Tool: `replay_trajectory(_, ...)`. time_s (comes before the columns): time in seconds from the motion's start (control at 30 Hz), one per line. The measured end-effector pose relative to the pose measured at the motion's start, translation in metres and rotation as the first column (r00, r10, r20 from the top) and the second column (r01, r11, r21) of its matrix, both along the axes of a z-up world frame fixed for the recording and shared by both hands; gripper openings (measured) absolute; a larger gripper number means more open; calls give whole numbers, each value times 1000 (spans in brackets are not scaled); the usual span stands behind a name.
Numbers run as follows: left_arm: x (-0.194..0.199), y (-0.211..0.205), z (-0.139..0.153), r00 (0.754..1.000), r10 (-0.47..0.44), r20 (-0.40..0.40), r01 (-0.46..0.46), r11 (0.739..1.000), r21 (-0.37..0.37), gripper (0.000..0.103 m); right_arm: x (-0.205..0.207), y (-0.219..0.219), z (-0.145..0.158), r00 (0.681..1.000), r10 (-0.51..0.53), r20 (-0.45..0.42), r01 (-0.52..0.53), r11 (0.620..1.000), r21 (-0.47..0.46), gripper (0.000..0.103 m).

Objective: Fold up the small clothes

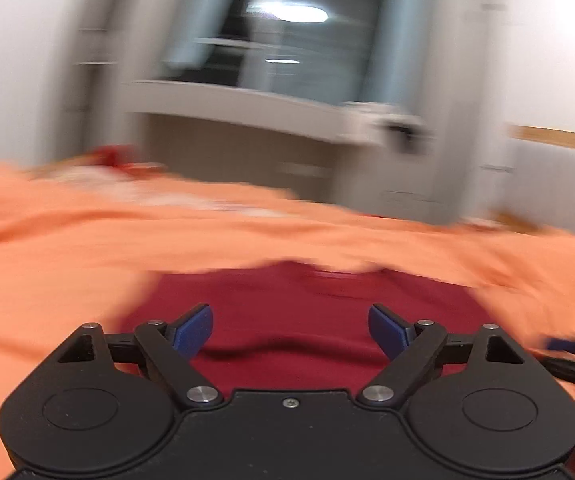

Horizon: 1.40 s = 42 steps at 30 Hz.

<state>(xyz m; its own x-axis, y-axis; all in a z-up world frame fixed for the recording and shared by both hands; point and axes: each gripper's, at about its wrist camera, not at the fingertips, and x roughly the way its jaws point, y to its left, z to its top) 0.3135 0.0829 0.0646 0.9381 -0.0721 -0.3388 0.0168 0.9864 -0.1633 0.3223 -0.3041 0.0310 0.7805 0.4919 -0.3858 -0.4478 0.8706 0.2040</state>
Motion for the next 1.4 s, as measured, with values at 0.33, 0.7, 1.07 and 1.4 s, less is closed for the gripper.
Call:
replay_trajectory(0.33, 39, 103, -43, 947, 213, -241, -292, 886, -362, 57, 35, 35, -25, 987, 69, -142, -65, 998, 27, 44)
replay_trajectory(0.7, 37, 92, -40, 958, 258, -127, -287, 871, -399, 8, 20, 49, -27, 990, 109, -88, -113, 993, -43, 7)
replay_trajectory(1.07, 35, 92, -39, 919, 334, -209, -385, 874, -297, 38, 9, 46, -17, 989, 134, -65, -137, 989, -51, 5)
replay_trajectory(1.4, 38, 61, -29, 934, 290, -207, -315, 944, -100, 60, -2, 36, -6, 985, 142, -95, -145, 989, -25, 5)
